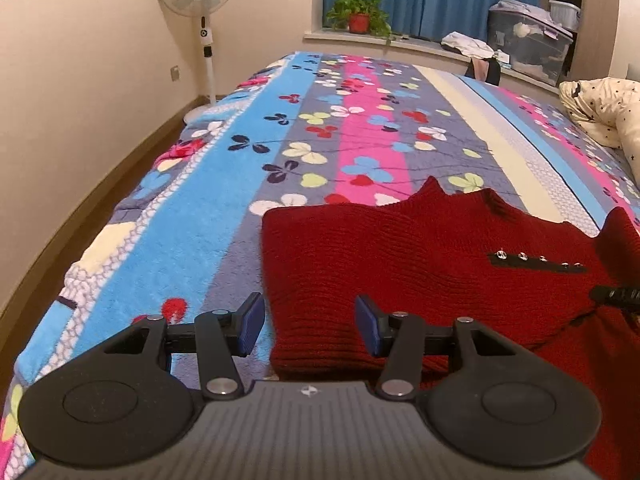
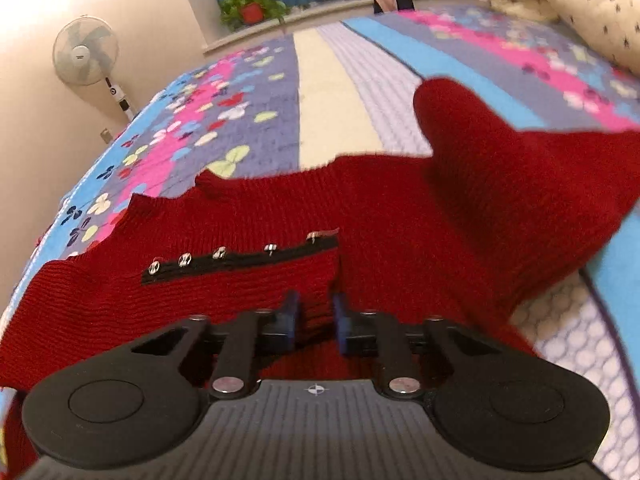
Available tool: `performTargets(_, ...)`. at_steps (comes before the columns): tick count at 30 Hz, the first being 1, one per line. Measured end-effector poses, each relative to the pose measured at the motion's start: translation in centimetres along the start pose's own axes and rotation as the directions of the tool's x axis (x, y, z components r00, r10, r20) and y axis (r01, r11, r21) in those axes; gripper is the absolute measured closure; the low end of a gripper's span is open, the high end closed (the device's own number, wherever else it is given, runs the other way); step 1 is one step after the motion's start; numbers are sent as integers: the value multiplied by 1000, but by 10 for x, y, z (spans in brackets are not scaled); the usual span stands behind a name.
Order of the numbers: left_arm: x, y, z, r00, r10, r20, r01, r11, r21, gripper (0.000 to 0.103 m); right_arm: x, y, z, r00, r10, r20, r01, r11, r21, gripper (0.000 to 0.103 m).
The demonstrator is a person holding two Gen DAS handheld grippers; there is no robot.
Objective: Fold small clothes
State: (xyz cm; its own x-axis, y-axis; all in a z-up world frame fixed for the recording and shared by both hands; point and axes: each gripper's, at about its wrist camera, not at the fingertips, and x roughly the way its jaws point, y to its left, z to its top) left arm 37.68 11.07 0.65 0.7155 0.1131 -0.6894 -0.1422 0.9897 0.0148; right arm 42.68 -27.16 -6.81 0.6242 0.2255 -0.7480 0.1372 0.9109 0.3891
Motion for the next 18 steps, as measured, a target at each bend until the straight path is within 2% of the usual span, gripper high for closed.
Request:
performTargets(3, -2, -2, 0, 1000, -12, 19, 12, 1000, 1, 48, -26, -6, 16, 997, -12, 76, 6, 997, 80, 97)
performTargets(5, 0, -2, -1, 1000, -20, 22, 21, 1000, -7, 48, -44, -2, 23, 987, -73, 140, 67, 997, 47, 97)
performTargets(6, 2, -1, 0, 1000, -23, 17, 24, 1000, -12, 48, -45, -3, 24, 985, -101, 141, 96, 995, 39, 97)
performTargets(8, 8, -1, -1, 999, -34, -3, 33, 999, -18, 48, -33, -12, 21, 981, -182, 61, 179, 982, 53, 101)
performTargets(9, 11, -1, -3, 999, -35, -13, 35, 999, -21, 48, -26, -18, 18, 974, -227, 19, 225, 972, 67, 103)
performTargets(11, 21, -1, -7, 997, -42, -58, 41, 999, -31, 48, -20, -27, 14, 952, -307, -8, 307, 947, 95, 103)
performTargets(13, 31, 4, -11, 992, -67, -111, 60, 996, -72, 48, -24, -32, 17, 963, -268, 1, 265, 954, 137, 101)
performTargets(16, 49, 13, -19, 978, -56, -202, 35, 993, -109, 51, -31, -21, 20, 990, -130, 63, 122, 986, 115, 99)
performTargets(18, 53, 16, -22, 974, -59, -221, 32, 992, -122, 51, -22, -16, 15, 998, -67, 14, 66, 996, 61, 92)
